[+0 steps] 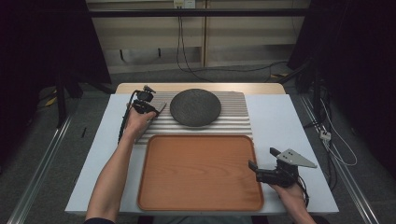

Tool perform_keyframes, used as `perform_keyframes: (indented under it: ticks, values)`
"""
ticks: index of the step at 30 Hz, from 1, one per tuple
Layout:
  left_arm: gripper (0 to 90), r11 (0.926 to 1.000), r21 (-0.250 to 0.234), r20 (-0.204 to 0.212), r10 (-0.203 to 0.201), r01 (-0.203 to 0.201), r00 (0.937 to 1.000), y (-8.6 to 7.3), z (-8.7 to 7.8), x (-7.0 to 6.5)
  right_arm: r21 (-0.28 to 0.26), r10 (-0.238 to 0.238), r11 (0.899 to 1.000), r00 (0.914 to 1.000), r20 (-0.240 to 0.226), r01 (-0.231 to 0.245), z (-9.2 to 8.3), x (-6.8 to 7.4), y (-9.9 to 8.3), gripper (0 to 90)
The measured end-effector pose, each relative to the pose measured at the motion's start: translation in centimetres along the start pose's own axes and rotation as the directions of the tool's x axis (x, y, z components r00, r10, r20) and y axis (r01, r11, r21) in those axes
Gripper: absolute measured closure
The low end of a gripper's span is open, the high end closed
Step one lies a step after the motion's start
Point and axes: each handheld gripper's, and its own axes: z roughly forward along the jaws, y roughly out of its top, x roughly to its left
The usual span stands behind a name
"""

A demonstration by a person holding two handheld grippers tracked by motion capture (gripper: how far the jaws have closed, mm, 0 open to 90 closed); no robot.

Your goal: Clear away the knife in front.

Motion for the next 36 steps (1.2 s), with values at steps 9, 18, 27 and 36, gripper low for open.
perform_keyframes:
  ticks: [9, 18, 27, 36]
  values:
    - [79.9, 0.9994, 0.016, 0.009, 0.030, -0.030, 0.9995, 0.3, -1.6, -1.3, 0.002, 0.011, 1.000, 0.9999, -0.007, -0.011, 0.1, -0.1, 0.0, 3.1]
    - [79.9, 0.9978, -0.031, 0.007, 0.058, -0.058, 0.9983, 0.4, -5.0, -2.7, -0.001, 0.015, 1.000, 0.9999, -0.008, -0.015, -0.2, 0.1, 0.0, 3.1]
    - [79.9, 0.9946, -0.068, 0.038, 0.081, -0.079, 0.9960, 0.1, -6.5, -4.2, -0.001, 0.011, 1.000, 0.9999, -0.007, -0.011, -0.1, 0.1, 0.0, 3.1]
    - [79.8, 0.9913, -0.098, 0.055, 0.093, -0.088, 0.9941, -0.6, -7.7, -6.2, 0.007, -0.007, 1.000, 0.9999, -0.010, 0.007, 0.0, 0.3, 0.0, 3.1]
